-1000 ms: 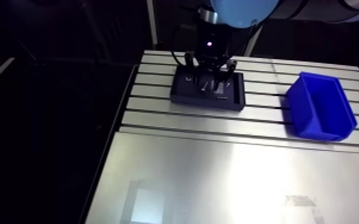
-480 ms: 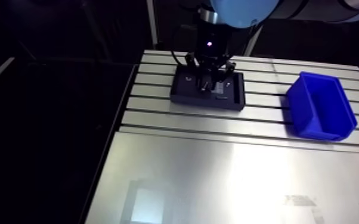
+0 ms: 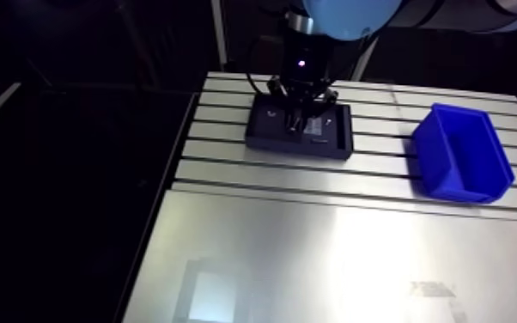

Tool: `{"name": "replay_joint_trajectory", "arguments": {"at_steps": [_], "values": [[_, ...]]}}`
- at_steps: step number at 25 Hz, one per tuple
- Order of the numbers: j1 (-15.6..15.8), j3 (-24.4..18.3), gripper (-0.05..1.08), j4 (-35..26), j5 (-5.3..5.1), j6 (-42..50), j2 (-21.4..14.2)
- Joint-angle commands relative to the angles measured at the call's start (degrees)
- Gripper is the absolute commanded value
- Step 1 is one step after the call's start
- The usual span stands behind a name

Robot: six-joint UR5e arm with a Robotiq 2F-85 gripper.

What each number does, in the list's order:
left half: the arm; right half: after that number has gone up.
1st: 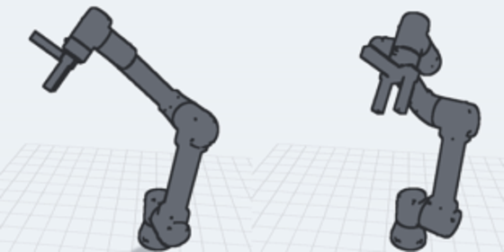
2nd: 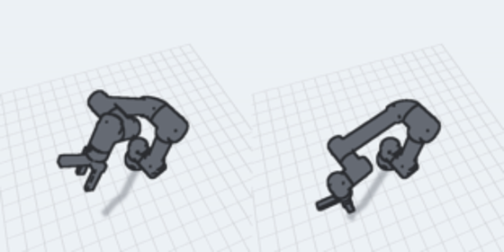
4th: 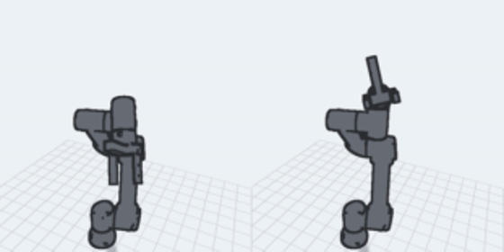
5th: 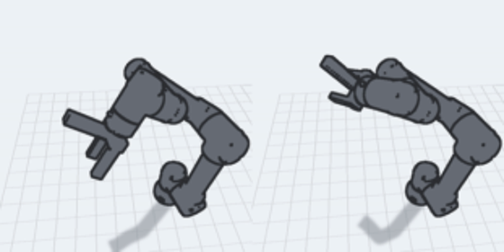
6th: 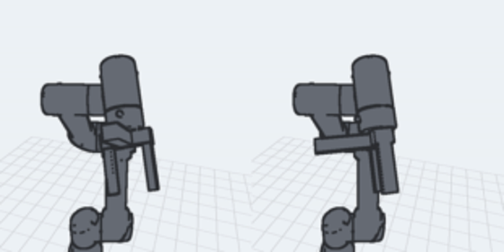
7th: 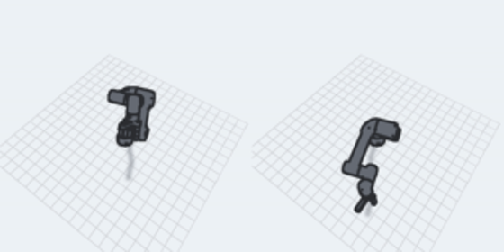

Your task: Pick up the M10 bolt from the tray and put it into the blue bin.

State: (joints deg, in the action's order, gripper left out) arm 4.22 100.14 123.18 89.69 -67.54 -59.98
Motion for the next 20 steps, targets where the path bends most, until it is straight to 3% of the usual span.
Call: {"name": "replay_joint_trajectory", "arguments": {"at_steps": [1,20], "values": [[0.00,0.01,0.74,0.00,0.00,0.00,0.00],[0.00,0.01,0.90,0.00,-0.18,-0.17,-0.09]]}}
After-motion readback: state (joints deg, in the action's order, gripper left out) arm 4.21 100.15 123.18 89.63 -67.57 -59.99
